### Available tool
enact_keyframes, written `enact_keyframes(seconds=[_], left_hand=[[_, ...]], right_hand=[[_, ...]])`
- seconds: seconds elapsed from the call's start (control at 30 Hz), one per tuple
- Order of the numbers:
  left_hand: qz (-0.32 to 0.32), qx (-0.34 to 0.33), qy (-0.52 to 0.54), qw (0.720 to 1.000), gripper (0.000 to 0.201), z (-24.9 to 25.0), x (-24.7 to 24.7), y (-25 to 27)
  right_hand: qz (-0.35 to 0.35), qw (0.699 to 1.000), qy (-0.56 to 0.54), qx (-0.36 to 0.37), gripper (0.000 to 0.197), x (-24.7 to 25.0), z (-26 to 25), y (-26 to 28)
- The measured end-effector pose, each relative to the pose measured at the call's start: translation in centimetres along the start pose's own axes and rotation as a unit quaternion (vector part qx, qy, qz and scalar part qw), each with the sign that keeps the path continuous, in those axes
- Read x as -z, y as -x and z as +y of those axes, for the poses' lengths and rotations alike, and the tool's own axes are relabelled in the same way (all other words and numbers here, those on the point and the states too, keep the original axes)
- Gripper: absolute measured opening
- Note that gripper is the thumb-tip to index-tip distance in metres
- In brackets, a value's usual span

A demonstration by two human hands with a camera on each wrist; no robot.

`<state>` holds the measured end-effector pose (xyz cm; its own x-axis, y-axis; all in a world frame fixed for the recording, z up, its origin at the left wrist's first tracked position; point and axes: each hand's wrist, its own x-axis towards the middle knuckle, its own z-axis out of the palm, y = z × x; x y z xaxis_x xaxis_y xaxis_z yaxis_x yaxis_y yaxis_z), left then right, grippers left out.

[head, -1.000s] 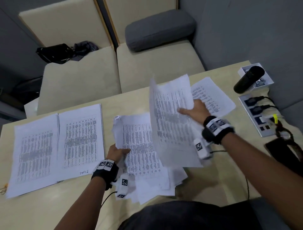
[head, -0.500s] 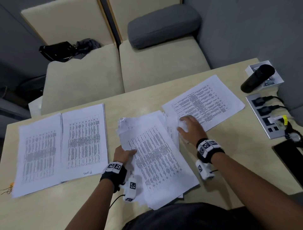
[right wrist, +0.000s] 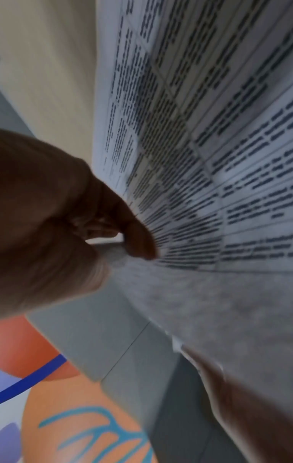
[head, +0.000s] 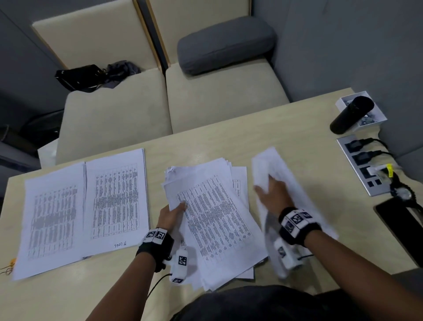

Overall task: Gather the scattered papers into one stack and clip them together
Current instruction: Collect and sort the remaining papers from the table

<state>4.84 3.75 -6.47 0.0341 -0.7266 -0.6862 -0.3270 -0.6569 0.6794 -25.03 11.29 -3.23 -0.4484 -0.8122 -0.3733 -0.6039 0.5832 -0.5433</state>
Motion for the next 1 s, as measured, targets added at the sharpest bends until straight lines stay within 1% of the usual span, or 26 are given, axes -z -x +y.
enact_keyframes(seconds=[0.03, 0.07, 0.1, 0.13, 0.17, 0.2, 0.23, 0.27, 0.3, 0.33, 0.37, 0.4, 0.43, 0.47, 0.5, 0.53, 0.57, 0.6, 0.63, 0.67, 0.7, 0.77, 0.8, 0.83, 0.9, 1.0], left_hand=[[-0.025, -0.004, 0.027, 0.999, 0.037, 0.0, -0.2, 0.4], [-0.052, -0.014, 0.046, 0.998, 0.045, 0.0, -0.5, 0.8], [-0.078, -0.023, 0.052, 0.995, 0.052, -0.1, -0.9, 1.1], [-0.099, -0.031, 0.057, 0.993, 0.056, -0.2, -1.3, 1.5], [-0.115, -0.036, 0.053, 0.991, 0.057, -0.4, -1.8, 1.7], [-0.121, -0.047, 0.030, 0.991, 0.057, -0.6, -2.4, 1.8], [-0.117, -0.062, -0.012, 0.991, 0.057, -0.9, -2.9, 1.8], [-0.106, -0.078, -0.074, 0.989, 0.056, -1.0, -3.2, 1.8], [-0.084, -0.092, -0.135, 0.983, 0.051, -1.2, -3.4, 1.8], [-0.061, -0.093, -0.172, 0.979, 0.046, -1.1, -3.5, 2.1], [-0.048, -0.093, -0.176, 0.979, 0.042, -1.1, -3.5, 2.4], [-0.041, -0.096, -0.169, 0.980, 0.038, -1.0, -3.4, 2.7], [-0.037, -0.110, -0.155, 0.981, 0.035, -0.8, -3.1, 2.9], [-0.033, -0.128, -0.139, 0.982, 0.032, -0.3, -2.7, 3.3], [-0.033, -0.140, -0.115, 0.983, 0.029, 0.2, -2.2, 3.7], [-0.036, -0.148, -0.080, 0.985, 0.027, 1.1, -1.7, 4.2], [-0.040, -0.154, -0.049, 0.986, 0.025, 2.0, -1.3, 4.7], [-0.044, -0.167, -0.024, 0.985, 0.023, 3.3, -1.1, 5.5], [-0.049, -0.186, -0.006, 0.981, 0.021, 4.6, -0.9, 6.2], [-0.059, -0.205, 0.012, 0.977, 0.021, 6.0, -0.9, 7.2], [-0.070, -0.223, 0.034, 0.972, 0.024, 7.4, -0.8, 8.0], [-0.080, -0.270, 0.074, 0.957, 0.036, 10.1, -0.7, 9.6], [-0.076, -0.296, 0.085, 0.948, 0.042, 11.4, -0.6, 10.2], [-0.075, -0.319, 0.095, 0.940, 0.044, 12.5, -0.4, 10.9], [-0.071, -0.350, 0.123, 0.926, 0.045, 14.1, 0.2, 12.3], [-0.057, -0.384, 0.160, 0.908, 0.052, 14.9, 1.2, 13.1]], right_hand=[[-0.046, 0.999, -0.027, 0.004, 0.048, -0.9, -1.8, 0.6], [-0.102, 0.991, -0.081, 0.004, 0.055, -2.1, -3.3, 0.9], [-0.175, 0.969, -0.176, -0.009, 0.064, -3.2, -4.6, 1.3], [-0.252, 0.925, -0.283, -0.041, 0.073, -4.3, -5.8, 1.8], [-0.310, 0.878, -0.359, -0.071, 0.078, -5.2, -6.6, 2.1], [-0.342, 0.845, -0.401, -0.086, 0.077, -5.9, -7.3, 2.3], [-0.346, 0.835, -0.418, -0.088, 0.071, -6.3, -7.7, 2.5], [-0.323, 0.843, -0.422, -0.078, 0.063, -6.6, -7.7, 2.6], [-0.277, 0.867, -0.410, -0.060, 0.054, -6.7, -7.3, 2.5], [-0.216, 0.901, -0.374, -0.042, 0.044, -6.5, -6.5, 2.2], [-0.148, 0.935, -0.322, -0.025, 0.036, -6.1, -5.5, 1.8], [-0.075, 0.960, -0.269, -0.023, 0.031, -5.4, -3.9, 1.2], [-0.006, 0.972, -0.231, -0.034, 0.031, -4.4, -2.4, 0.7], [0.044, 0.974, -0.216, -0.052, 0.037, -3.4, -0.9, 0.3], [0.058, 0.971, -0.221, -0.069, 0.049, -2.4, 0.4, 0.1], [0.023, 0.961, -0.261, -0.087, 0.064, -1.3, 1.0, 0.2], [-0.042, 0.936, -0.337, -0.091, 0.078, -0.2, 1.2, 0.4], [-0.112, 0.902, -0.408, -0.080, 0.085, 0.7, 1.0, 0.8], [-0.154, 0.880, -0.446, -0.060, 0.086, 1.6, 0.2, 1.4], [-0.169, 0.877, -0.449, -0.030, 0.082, 2.5, -0.9, 2.0], [-0.159, 0.885, -0.438, 0.007, 0.075, 3.4, -2.3, 2.7], [-0.097, 0.903, -0.412, 0.074, 0.052, 5.2, -5.1, 4.0], [-0.065, 0.904, -0.411, 0.100, 0.042, 6.3, -6.5, 4.5], [-0.043, 0.898, -0.419, 0.123, 0.036, 7.2, -7.6, 5.0], [-0.015, 0.884, -0.435, 0.168, 0.031, 8.8, -9.4, 5.8], [0.017, 0.869, -0.452, 0.202, 0.038, 10.0, -11.0, 6.6]])
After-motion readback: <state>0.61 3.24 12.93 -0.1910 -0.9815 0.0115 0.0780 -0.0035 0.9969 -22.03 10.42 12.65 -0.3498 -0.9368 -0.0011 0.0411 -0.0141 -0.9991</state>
